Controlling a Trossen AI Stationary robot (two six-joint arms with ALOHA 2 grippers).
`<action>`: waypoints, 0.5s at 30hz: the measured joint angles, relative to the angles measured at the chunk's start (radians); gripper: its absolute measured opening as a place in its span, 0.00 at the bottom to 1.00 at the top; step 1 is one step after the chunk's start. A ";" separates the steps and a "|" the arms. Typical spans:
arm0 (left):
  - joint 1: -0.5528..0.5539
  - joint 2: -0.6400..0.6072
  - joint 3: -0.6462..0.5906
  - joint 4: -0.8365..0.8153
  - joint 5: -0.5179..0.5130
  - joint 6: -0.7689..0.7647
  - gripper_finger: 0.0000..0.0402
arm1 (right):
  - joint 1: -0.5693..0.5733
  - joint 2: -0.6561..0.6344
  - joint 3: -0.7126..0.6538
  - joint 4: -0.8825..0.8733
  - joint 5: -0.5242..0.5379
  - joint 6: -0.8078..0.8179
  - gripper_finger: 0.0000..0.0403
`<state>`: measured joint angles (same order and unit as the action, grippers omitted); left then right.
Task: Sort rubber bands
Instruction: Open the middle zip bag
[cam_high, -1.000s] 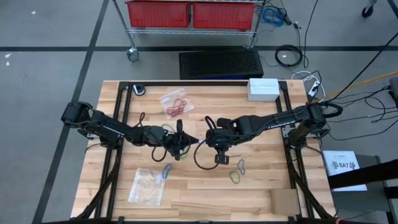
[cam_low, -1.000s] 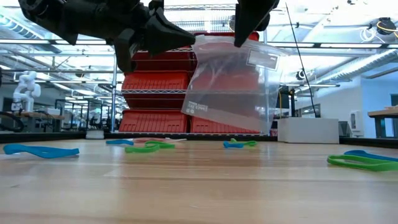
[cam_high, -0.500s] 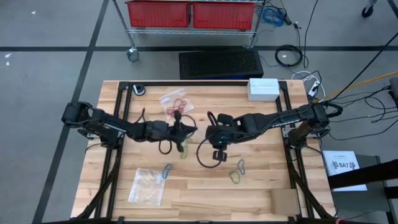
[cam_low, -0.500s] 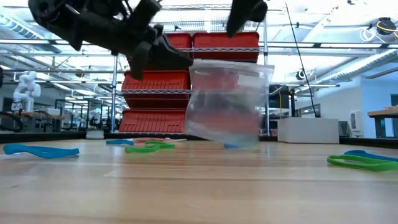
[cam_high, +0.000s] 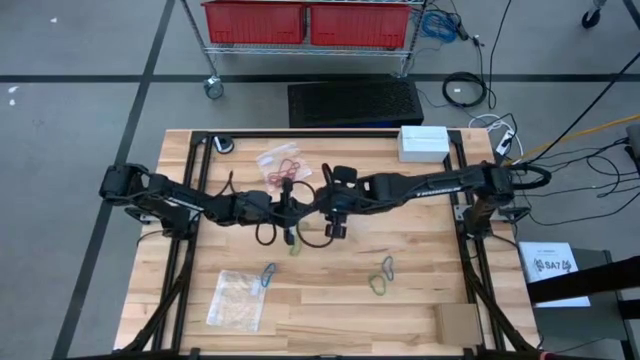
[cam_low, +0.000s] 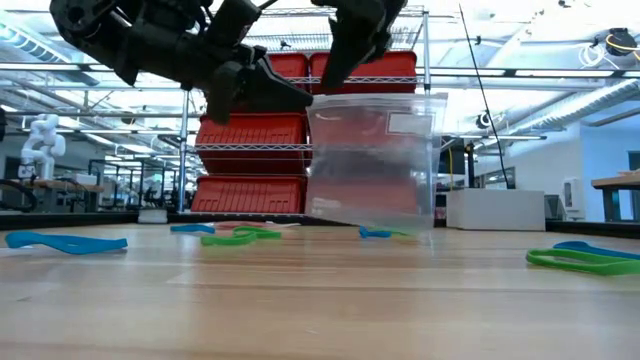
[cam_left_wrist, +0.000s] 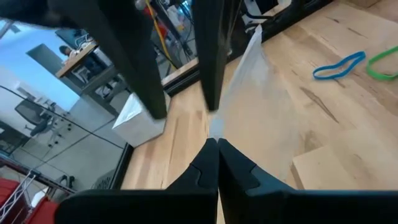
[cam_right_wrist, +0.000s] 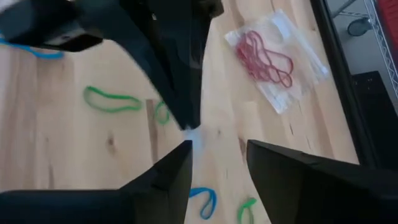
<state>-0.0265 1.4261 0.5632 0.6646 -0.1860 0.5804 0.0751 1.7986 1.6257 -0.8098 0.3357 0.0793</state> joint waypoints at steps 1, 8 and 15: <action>0.000 0.000 0.000 0.001 0.001 -0.001 0.00 | -0.004 0.005 0.000 0.002 0.000 -0.008 0.36; 0.003 0.001 -0.001 0.005 -0.002 -0.018 0.00 | -0.009 0.041 0.000 0.020 -0.028 -0.018 0.34; 0.015 0.000 -0.001 0.009 -0.002 -0.027 0.00 | -0.009 0.045 0.000 0.029 -0.027 0.008 0.21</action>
<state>-0.0116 1.4265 0.5625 0.6738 -0.1879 0.5535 0.0666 1.8439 1.6257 -0.7808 0.3088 0.0874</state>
